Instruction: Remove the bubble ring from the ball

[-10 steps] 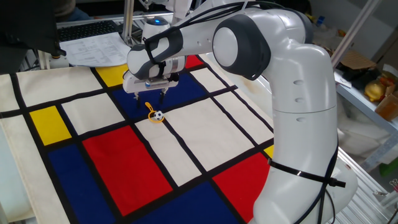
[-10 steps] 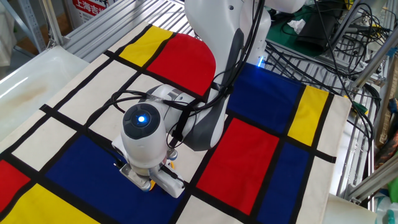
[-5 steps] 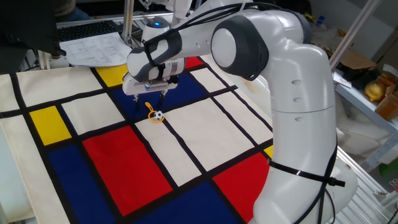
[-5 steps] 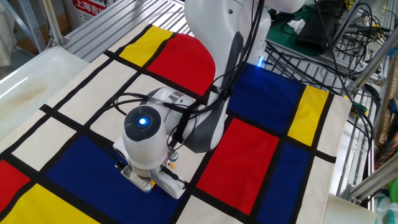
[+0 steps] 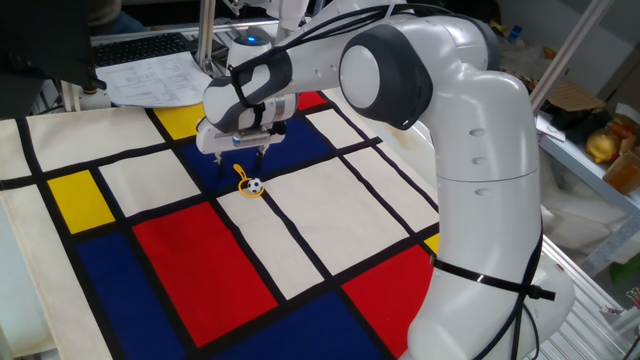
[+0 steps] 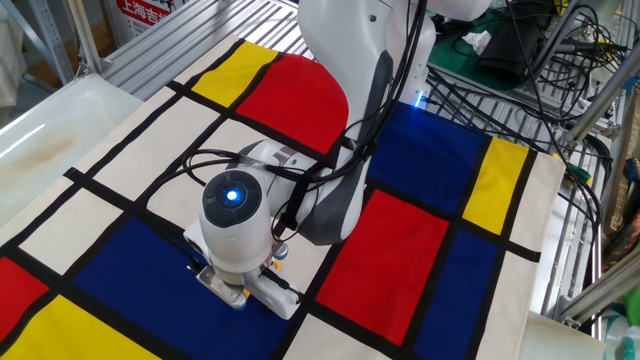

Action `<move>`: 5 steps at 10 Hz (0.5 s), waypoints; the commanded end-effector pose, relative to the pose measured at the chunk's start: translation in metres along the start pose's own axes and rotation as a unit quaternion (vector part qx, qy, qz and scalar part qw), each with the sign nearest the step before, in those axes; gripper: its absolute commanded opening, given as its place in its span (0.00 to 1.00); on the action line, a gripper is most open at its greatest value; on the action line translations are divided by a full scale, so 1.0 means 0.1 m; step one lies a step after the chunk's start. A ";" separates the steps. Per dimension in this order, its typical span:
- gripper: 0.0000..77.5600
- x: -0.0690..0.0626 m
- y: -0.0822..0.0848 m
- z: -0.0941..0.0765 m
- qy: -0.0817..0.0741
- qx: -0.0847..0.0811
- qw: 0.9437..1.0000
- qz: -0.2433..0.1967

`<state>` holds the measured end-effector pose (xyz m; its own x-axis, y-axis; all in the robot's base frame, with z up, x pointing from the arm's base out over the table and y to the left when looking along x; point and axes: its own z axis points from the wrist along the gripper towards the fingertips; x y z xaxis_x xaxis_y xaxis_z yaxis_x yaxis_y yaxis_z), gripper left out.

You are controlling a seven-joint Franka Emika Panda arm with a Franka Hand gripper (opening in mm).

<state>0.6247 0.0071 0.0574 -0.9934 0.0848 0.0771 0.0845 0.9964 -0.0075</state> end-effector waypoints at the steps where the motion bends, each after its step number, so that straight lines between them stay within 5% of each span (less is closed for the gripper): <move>1: 0.01 0.00 0.00 -0.03 0.000 0.002 1.000 -0.003; 5: 0.01 0.00 0.00 -0.03 0.000 0.002 1.000 -0.003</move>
<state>0.6241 0.0073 0.0571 -0.9934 0.0831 0.0796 0.0827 0.9965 -0.0084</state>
